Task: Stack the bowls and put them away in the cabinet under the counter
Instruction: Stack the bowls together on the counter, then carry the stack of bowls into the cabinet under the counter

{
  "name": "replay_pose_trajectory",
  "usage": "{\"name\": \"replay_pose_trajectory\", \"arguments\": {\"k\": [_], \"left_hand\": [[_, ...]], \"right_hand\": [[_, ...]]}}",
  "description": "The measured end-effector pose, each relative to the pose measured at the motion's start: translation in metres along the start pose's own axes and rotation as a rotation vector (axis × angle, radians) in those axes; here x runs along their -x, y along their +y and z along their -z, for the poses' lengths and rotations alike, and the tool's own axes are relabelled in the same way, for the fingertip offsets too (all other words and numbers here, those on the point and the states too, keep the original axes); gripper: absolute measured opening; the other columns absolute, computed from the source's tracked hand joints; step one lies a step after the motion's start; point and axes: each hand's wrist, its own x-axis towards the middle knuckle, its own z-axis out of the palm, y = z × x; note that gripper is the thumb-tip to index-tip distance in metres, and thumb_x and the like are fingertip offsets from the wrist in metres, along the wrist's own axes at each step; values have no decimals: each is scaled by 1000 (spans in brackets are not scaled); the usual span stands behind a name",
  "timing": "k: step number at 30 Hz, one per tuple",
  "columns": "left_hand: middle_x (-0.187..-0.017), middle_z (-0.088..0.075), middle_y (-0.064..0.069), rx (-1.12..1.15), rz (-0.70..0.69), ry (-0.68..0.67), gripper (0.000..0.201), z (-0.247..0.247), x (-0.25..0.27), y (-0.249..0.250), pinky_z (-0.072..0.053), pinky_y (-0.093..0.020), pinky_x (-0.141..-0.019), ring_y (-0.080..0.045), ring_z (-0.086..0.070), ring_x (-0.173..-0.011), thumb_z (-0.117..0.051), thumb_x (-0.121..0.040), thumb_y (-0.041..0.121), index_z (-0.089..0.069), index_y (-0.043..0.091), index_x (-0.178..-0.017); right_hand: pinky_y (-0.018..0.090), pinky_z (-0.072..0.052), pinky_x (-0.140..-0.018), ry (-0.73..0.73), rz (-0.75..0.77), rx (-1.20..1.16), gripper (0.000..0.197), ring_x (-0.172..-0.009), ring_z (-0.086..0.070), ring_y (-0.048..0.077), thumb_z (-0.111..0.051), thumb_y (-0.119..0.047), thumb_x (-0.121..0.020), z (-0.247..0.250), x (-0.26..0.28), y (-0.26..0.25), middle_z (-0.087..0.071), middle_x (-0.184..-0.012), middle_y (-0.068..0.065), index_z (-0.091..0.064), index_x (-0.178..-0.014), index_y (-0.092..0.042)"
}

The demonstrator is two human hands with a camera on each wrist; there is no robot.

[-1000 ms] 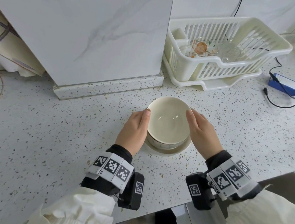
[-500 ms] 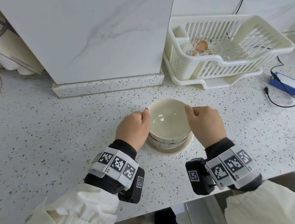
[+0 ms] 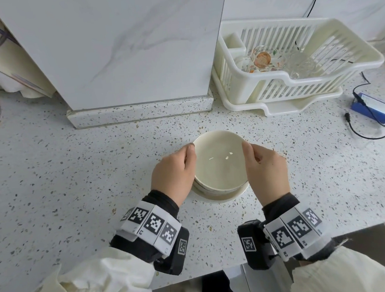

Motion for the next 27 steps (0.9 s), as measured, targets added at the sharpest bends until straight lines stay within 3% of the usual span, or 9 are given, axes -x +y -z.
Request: {"name": "replay_pose_trajectory", "arguments": {"k": [3, 6, 8, 10, 13, 14, 16, 19, 27], "left_hand": [[-46, -34, 12, -6, -5, -4, 36, -1, 2, 0, -24, -21, -43, -3, -36, -44, -31, -96, 28, -63, 13, -104], [-65, -56, 10, 63, 29, -45, 35, 3, 3, 2, -34, -17, -51, -5, -51, -61, -29, -96, 32, -58, 21, -113], [-110, -63, 1, 162, 55, -110, 37, 3, 2, -1, -45, -21, -80, -13, -56, -102, -29, -96, 36, -55, 22, -118], [-137, -46, -4, 273, 108, -235, 46, 2, -1, -7, -31, -36, -109, -17, -37, -131, -27, -93, 48, -50, 22, -123], [-99, -42, -6, 451, 197, -410, 51, 6, 2, -4, -35, -19, -95, -8, -48, -103, -19, -82, 69, -51, 32, -94], [-117, -49, 0, 501, 221, -442, 49, 7, 4, -2, -31, -13, -95, -2, -45, -105, -16, -83, 66, -48, 35, -103], [-147, -26, 9, 598, 323, -503, 59, 7, 5, -2, -44, -40, -99, -8, -27, -133, -12, -86, 59, -24, 34, -138], [-152, -21, 0, 612, 414, -543, 60, 8, 5, 3, -50, -48, -93, -23, -29, -134, -12, -85, 61, -13, 39, -140], [-95, -52, 14, 652, 461, -514, 47, 4, 5, 0, -51, -50, -91, -4, -50, -89, -23, -74, 67, -41, 38, -106]], "right_hand": [[20, -14, -44, 24, 3, -33, 53, -44, -19, 13, -43, -27, -94, -3, 2, 5, -22, -43, -5, -25, -45, -25], [23, -33, -51, -38, -25, -116, 36, -57, -48, 18, -42, -30, -95, -2, 3, 6, -53, -57, 0, -59, -66, -16], [27, -43, -66, -141, -85, -229, 32, -83, -58, 20, -42, -39, -92, -1, 3, 8, -65, -85, 1, -64, -97, -17], [31, -45, -84, -251, -126, -339, 37, -103, -57, 19, -40, -53, -85, 1, 5, 14, -64, -107, 2, -62, -102, -28], [36, -37, -100, -417, -234, -499, 30, -114, -51, 7, -36, -65, -79, 4, 12, 18, -58, -120, -12, -54, -98, -52], [39, -37, -101, -461, -276, -539, 29, -115, -50, 5, -34, -67, -79, 5, 13, 18, -55, -123, -15, -50, -99, -56], [48, -40, -102, -521, -347, -558, 42, -124, -45, 12, -32, -72, -75, 5, 13, 21, -46, -136, -10, -47, -110, -56], [48, -51, -91, -573, -394, -557, 70, -127, -45, 19, -30, -78, -71, 4, 10, 22, -41, -143, -3, -38, -133, -46], [45, -55, -84, -528, -458, -570, 71, -121, -49, 22, -36, -72, -70, 1, 11, 21, -43, -141, 1, -41, -133, -38]]}}
